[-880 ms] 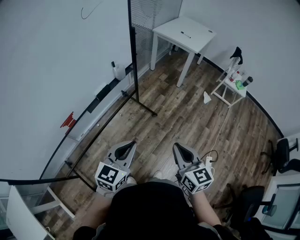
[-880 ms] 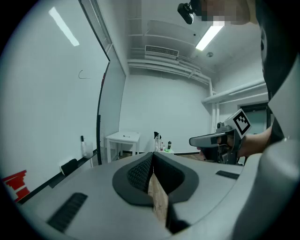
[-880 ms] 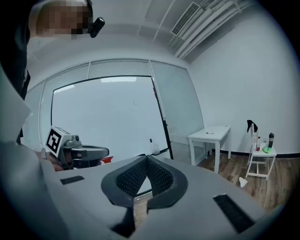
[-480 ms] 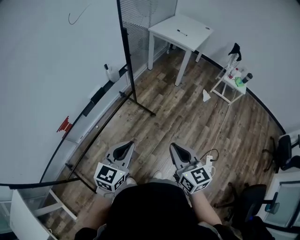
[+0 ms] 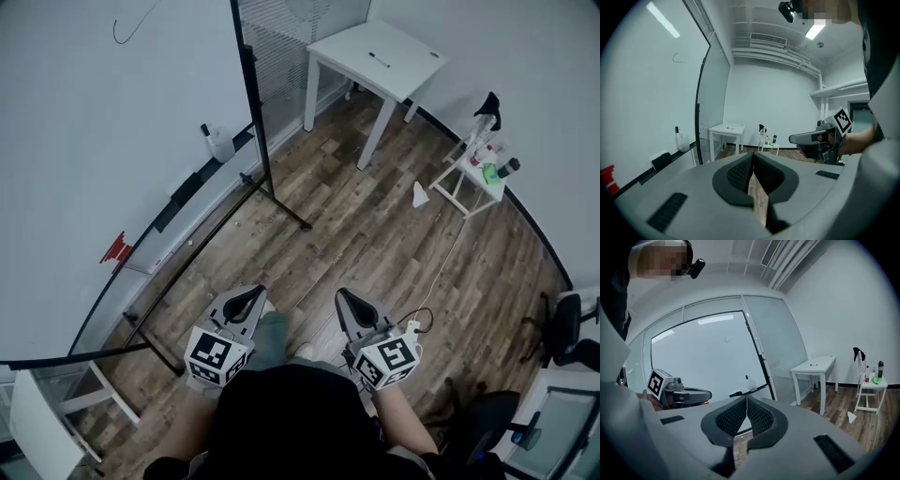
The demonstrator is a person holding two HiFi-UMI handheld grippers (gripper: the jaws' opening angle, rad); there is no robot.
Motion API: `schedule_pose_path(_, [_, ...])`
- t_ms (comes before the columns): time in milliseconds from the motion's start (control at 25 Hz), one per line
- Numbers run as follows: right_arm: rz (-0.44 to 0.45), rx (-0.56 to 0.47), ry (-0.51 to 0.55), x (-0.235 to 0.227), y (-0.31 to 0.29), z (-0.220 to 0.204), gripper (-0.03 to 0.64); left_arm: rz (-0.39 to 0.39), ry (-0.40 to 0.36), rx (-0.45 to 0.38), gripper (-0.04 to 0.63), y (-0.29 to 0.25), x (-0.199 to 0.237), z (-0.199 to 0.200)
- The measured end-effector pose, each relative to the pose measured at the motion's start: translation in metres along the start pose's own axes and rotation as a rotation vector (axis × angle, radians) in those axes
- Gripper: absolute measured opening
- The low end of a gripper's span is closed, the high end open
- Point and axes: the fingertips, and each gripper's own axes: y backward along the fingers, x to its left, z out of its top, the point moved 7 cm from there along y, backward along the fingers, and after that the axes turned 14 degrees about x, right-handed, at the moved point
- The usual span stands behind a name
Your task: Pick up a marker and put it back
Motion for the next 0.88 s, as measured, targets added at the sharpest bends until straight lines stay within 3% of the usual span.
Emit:
schedule_pose_path(400, [0.071,0.049,0.084,-0.037,-0.153,0.103,0.029,0.079,0.061,-0.039,0.018,-0.051,0.142,0.04])
schedule_pose_path(680, [0.181,0.097,0.18,-0.039,-0.267,0.17,0.029,0.216,0.133,-0.063,0.018,-0.047,0.225,0.052])
schedule_pose_path(880, [0.297,0.137,0.272,-0.02,-0.334,0.198,0.031,0.353,0.22,-0.059,0.018,-0.024,0.254,0.036])
